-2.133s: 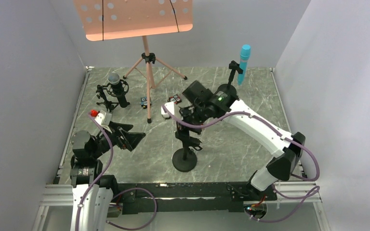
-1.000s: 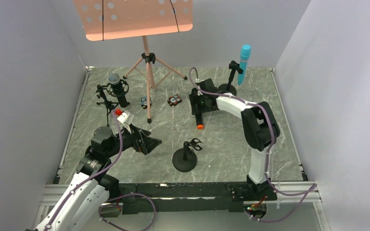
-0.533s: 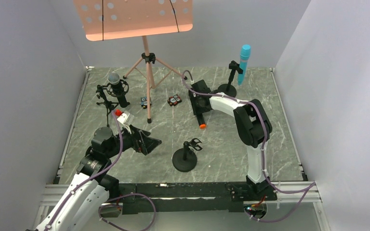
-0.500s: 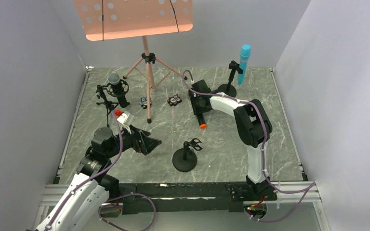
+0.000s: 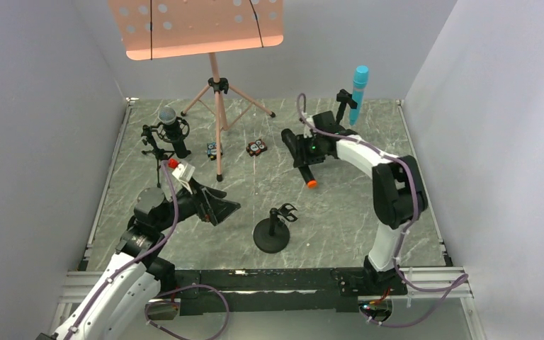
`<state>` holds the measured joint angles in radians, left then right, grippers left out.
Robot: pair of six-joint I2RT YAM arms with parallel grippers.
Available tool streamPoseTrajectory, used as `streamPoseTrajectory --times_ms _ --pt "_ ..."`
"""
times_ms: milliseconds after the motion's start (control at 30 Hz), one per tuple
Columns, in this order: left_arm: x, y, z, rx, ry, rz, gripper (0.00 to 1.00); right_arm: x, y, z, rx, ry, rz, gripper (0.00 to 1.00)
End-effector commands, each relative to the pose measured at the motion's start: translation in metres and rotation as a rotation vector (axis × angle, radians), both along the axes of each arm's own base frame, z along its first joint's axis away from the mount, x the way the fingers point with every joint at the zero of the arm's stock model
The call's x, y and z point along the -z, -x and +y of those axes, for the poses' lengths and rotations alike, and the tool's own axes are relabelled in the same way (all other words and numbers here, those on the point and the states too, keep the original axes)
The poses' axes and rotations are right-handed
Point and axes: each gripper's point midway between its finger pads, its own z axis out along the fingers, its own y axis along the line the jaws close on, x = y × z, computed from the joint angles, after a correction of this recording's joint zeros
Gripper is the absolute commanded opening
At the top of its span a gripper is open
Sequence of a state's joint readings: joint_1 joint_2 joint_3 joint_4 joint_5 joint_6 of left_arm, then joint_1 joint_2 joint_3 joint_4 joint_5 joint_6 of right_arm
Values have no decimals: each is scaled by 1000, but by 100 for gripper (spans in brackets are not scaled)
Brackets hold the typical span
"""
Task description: Attach the microphones to the stand
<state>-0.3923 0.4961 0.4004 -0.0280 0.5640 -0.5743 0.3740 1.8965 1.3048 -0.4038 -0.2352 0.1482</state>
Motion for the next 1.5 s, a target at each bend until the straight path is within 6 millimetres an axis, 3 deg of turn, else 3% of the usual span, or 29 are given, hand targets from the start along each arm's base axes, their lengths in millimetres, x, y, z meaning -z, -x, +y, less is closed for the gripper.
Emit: streamPoseTrajectory --times_ms 0,167,333,533,600,867,1033,1200,1467 --pt "-44 2 -13 62 151 -62 99 -86 7 8 -150 -245 -152 0" --pt "-77 -6 -22 78 259 -63 99 -137 30 -5 -242 -421 -258 0" --pt "-106 -16 -41 110 310 -51 99 -185 59 0 -400 -579 -361 0" --pt "-133 -42 -79 116 285 -61 99 -222 101 7 -608 -700 -455 0" --pt "-132 -55 -92 84 263 -43 99 -232 110 7 -643 -717 -487 0" --pt "-131 -108 -141 -85 201 -23 99 -243 121 6 -666 -720 -543 0" --pt "-135 -120 -173 -127 178 -46 99 -245 124 6 -675 -720 -554 0" --pt "-135 -134 -181 -188 195 -21 90 -247 128 6 -690 -718 -566 0" --pt "-135 -140 -184 -214 216 3 71 -248 132 5 -714 -714 -577 0"
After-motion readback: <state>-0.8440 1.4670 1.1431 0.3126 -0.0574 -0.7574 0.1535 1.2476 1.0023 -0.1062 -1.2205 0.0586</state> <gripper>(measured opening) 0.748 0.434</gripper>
